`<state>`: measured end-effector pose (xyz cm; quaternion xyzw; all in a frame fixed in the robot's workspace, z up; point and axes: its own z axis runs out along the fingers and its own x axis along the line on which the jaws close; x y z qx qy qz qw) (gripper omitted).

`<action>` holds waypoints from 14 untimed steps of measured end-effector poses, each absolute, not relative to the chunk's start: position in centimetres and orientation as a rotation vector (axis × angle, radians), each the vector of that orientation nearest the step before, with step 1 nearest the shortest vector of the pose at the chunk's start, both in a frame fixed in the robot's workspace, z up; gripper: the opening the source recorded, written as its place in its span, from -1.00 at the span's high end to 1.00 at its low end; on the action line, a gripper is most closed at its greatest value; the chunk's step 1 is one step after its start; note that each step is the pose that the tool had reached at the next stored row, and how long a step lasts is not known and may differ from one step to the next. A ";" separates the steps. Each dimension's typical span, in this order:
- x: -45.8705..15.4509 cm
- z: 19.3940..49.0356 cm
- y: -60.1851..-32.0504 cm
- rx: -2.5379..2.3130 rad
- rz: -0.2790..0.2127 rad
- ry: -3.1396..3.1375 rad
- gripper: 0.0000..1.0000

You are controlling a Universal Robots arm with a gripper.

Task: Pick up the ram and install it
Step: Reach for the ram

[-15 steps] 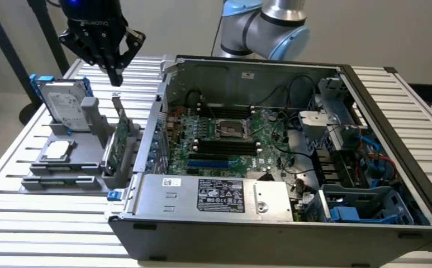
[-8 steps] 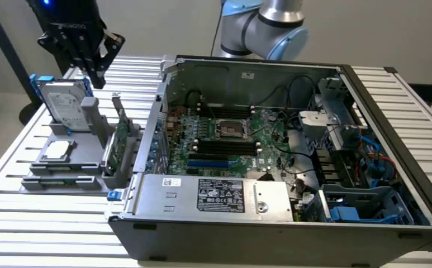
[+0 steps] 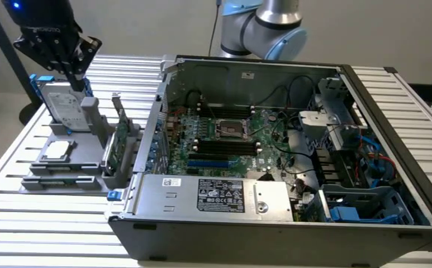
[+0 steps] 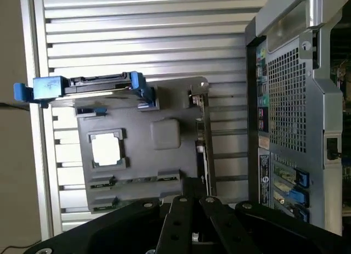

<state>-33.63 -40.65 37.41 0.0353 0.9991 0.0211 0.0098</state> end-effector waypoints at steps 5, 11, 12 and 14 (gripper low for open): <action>-35.7 37.1 -40.8 0.110 0.062 3.121 0.79; -36.9 36.9 -40.9 0.109 0.043 3.131 0.79; -37.0 36.9 -40.9 0.106 0.033 3.132 0.79; -37.2 36.9 -40.9 0.089 0.023 3.132 0.79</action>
